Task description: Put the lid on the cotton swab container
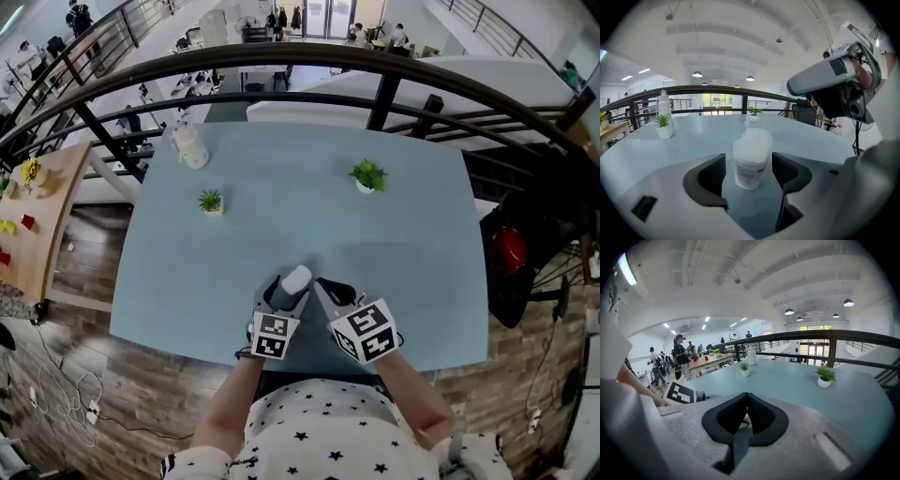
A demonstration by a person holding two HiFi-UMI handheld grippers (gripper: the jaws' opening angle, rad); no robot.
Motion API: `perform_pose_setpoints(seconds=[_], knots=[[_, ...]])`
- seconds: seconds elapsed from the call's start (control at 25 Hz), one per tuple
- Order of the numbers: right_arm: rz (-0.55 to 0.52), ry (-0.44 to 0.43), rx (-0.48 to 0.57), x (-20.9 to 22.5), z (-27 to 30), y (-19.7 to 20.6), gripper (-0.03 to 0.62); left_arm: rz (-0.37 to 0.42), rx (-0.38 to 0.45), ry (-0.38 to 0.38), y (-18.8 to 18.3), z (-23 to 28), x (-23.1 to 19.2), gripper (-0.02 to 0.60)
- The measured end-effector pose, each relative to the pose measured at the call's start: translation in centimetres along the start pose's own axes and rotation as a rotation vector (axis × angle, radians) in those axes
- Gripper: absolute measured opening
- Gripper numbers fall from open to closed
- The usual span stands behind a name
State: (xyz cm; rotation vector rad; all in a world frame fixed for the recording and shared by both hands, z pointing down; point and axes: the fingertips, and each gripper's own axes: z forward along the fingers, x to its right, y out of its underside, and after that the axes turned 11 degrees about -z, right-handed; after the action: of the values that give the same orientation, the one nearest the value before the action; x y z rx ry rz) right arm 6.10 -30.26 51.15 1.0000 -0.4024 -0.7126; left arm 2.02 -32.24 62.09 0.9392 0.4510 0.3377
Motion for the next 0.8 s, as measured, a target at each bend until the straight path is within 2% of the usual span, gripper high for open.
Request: perform_pose_setpoints(seconds=[0.2,0.48,0.72,0.8], knots=[[0.005,0.015,0.007,-1.3,-1.1,0.0,0.006,-0.058,0.054,0.005,-0.8,-3.2,0.2,0.29],[0.023,0.054,0.03,-3.5,-3.3,0.2,0.006,-0.178,0.129,0.016,-1.3,-9.0,0.5,0.287],[0.043,0.097,0.079,-6.6,-5.3,0.7,0.006,-0.224,0.194,0.018,-2.0,-14.1,0.9,0.201],[0.051,0.115,0.1,-7.7,-6.1,0.9,0.006,-0.228,0.209,0.001,-2.0,-15.8,1.0,0.148]])
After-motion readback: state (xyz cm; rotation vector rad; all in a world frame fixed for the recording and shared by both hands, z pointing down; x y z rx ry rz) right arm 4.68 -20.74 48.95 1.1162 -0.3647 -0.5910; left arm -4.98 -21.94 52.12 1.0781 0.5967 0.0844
